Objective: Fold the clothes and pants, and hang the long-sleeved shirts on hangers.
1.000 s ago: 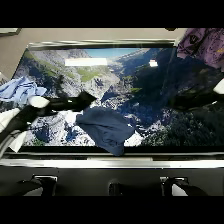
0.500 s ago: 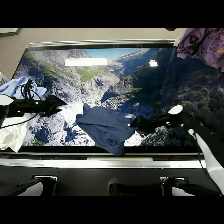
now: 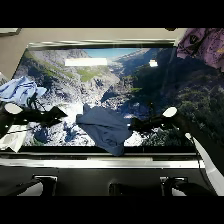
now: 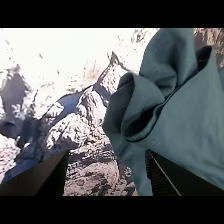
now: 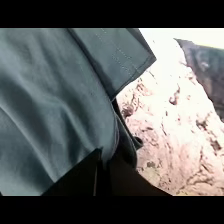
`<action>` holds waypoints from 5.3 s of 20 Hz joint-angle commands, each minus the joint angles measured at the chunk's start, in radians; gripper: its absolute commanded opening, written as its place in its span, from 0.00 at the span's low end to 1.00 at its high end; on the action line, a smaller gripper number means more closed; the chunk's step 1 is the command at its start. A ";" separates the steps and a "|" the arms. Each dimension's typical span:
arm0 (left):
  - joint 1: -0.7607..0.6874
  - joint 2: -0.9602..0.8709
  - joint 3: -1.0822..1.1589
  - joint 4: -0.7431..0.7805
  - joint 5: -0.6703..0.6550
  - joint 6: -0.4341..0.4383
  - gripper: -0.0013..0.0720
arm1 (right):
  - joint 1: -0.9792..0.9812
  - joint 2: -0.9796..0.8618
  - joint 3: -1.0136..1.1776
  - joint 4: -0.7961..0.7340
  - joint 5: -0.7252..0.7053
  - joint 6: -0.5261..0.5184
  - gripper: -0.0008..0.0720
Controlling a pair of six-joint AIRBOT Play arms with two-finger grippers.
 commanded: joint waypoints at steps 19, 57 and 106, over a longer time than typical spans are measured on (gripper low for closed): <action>-0.215 -0.202 -0.061 -0.108 0.258 0.086 0.04 | 0.003 0.056 0.000 -0.018 0.011 0.060 0.05; 0.019 0.083 0.257 0.137 0.108 -0.002 0.04 | 0.004 -0.450 1.214 -0.367 0.127 0.291 0.05; 0.045 -0.205 0.253 0.134 0.073 0.034 0.04 | 0.308 0.209 -0.281 0.200 -0.291 0.041 0.05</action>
